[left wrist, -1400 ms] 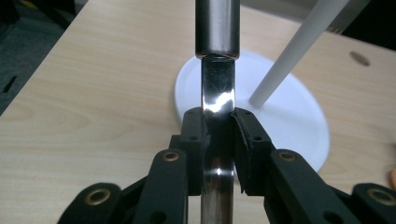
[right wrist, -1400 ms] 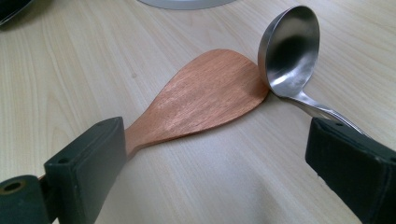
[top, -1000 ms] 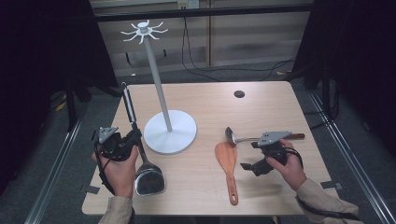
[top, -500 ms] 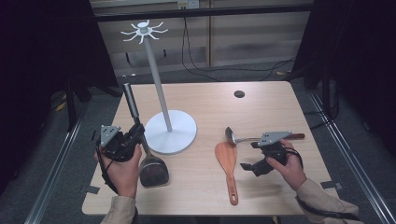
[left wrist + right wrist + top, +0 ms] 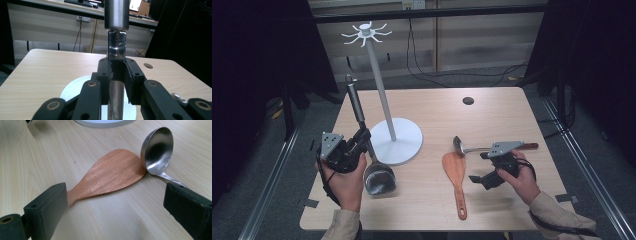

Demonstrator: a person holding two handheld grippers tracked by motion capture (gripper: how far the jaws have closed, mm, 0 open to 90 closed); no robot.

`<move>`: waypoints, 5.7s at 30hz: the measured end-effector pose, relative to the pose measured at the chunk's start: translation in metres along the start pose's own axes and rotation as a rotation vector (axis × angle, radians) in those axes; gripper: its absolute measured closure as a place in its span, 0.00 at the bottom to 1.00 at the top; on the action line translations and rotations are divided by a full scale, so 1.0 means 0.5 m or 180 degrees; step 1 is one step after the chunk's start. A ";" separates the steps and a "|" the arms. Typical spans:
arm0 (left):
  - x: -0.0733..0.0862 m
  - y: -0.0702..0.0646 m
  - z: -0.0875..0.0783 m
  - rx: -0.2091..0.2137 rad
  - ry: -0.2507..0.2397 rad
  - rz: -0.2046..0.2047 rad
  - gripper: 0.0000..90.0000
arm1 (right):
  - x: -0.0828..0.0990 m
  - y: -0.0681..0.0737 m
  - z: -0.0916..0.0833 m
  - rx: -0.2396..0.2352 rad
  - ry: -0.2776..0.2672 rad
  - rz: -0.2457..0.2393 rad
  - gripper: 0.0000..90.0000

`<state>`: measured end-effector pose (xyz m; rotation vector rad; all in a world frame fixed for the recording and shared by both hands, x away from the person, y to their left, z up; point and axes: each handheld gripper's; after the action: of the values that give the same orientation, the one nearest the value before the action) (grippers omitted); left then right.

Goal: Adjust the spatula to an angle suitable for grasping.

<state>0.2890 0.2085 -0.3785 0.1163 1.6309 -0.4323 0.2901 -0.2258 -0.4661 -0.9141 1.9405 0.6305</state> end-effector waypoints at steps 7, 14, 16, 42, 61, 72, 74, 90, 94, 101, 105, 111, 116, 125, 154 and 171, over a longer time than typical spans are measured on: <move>-0.021 -0.012 -0.007 0.0056 -0.0121 0.0024 0.85 | 0.000 0.000 0.000 0.0016 -0.0007 -0.0006 0.05; -0.035 -0.025 -0.012 0.0128 -0.0208 0.0060 0.85 | 0.000 0.000 -0.001 0.0027 -0.0007 -0.0003 0.05; -0.042 -0.030 -0.015 0.0146 -0.0253 0.0095 0.85 | 0.000 0.000 -0.001 0.0020 -0.0009 0.0001 0.05; -0.088 -0.061 0.015 0.0316 -0.0378 0.0116 0.85 | 0.004 -0.002 -0.006 0.0028 -0.0014 0.0020 0.05; -0.095 -0.072 0.040 0.0294 -0.0426 0.0162 0.85 | 0.006 -0.003 -0.008 0.0032 -0.0006 0.0003 0.05; -0.095 -0.078 0.060 0.0295 -0.0376 0.0188 0.85 | 0.007 -0.004 -0.009 0.0029 -0.0008 0.0027 0.05; -0.092 -0.076 0.064 0.0288 -0.0365 0.0193 0.85 | 0.007 -0.005 -0.009 0.0025 -0.0005 0.0026 0.05; -0.072 -0.064 0.081 0.0271 -0.0406 0.0265 0.84 | 0.007 -0.006 -0.011 0.0010 -0.0015 0.0028 0.05; -0.069 -0.064 0.086 0.0263 -0.0442 0.0281 0.84 | 0.007 -0.006 -0.010 0.0013 -0.0014 0.0015 0.05; -0.066 -0.061 0.099 0.0233 -0.0473 0.0294 0.84 | 0.007 -0.004 -0.010 0.0008 -0.0004 0.0023 0.05; -0.063 -0.061 0.104 0.0248 -0.0494 0.0272 0.85 | 0.007 -0.005 -0.010 0.0009 -0.0009 0.0020 0.05; -0.061 -0.060 0.112 0.0257 -0.0505 0.0305 0.85 | 0.008 -0.004 -0.010 -0.0011 -0.0003 0.0013 0.05; -0.059 -0.058 0.119 0.0237 -0.0528 0.0303 0.85 | 0.008 -0.005 -0.010 -0.0007 -0.0006 0.0014 0.05; -0.057 -0.054 0.127 0.0267 -0.0558 0.0269 0.85 | 0.009 -0.006 -0.011 -0.0018 0.0001 0.0025 0.05; -0.057 -0.050 0.134 0.0218 -0.0617 0.0257 0.76 | 0.010 -0.005 -0.010 -0.0024 0.0010 0.0000 0.05; -0.081 -0.051 0.113 0.0200 -0.0819 0.0390 0.74 | 0.010 -0.004 -0.010 -0.0034 0.0016 0.0006 0.05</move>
<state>0.3382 0.1728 -0.3363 0.1986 1.3501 -0.3875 0.2874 -0.2325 -0.4682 -0.9214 1.9445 0.6407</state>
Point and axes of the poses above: each handheld gripper's, and its own axes: z roughly forward along the jaws, x roughly out of its underside, y roughly to its left, and after that the axes turned 10 degrees about -y, right-handed
